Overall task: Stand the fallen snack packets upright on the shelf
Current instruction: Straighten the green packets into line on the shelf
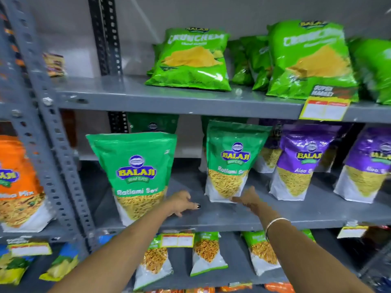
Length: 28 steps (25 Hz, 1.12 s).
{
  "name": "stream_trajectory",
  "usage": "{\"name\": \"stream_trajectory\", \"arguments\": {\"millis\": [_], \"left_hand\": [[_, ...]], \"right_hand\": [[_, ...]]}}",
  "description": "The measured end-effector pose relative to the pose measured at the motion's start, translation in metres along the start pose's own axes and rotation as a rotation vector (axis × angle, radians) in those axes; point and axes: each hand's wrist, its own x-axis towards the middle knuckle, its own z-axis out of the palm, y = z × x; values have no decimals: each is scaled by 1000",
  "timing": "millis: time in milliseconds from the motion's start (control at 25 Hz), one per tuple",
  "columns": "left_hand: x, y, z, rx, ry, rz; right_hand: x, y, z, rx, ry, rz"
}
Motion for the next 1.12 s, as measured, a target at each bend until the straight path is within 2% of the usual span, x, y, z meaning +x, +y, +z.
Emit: {"name": "stream_trajectory", "arguments": {"millis": [80,160,280,440,760,1120], "left_hand": [[24,23,20,-76,112,82],[46,41,35,-216,178,107],[71,57,51,-293,265,93],[72,51,70,-310,369,20],[25,52,97,-35,456,-26],[5,46,98,-18,432,3]], "right_hand": [[28,15,-16,184,15,-47],[59,27,-22,325,-93,-119],[94,40,-19,355,-280,-201],[92,45,-12,450,-349,-269],[45,60,-29,367,-333,-320],[21,64,-29,253,-297,-303]]}}
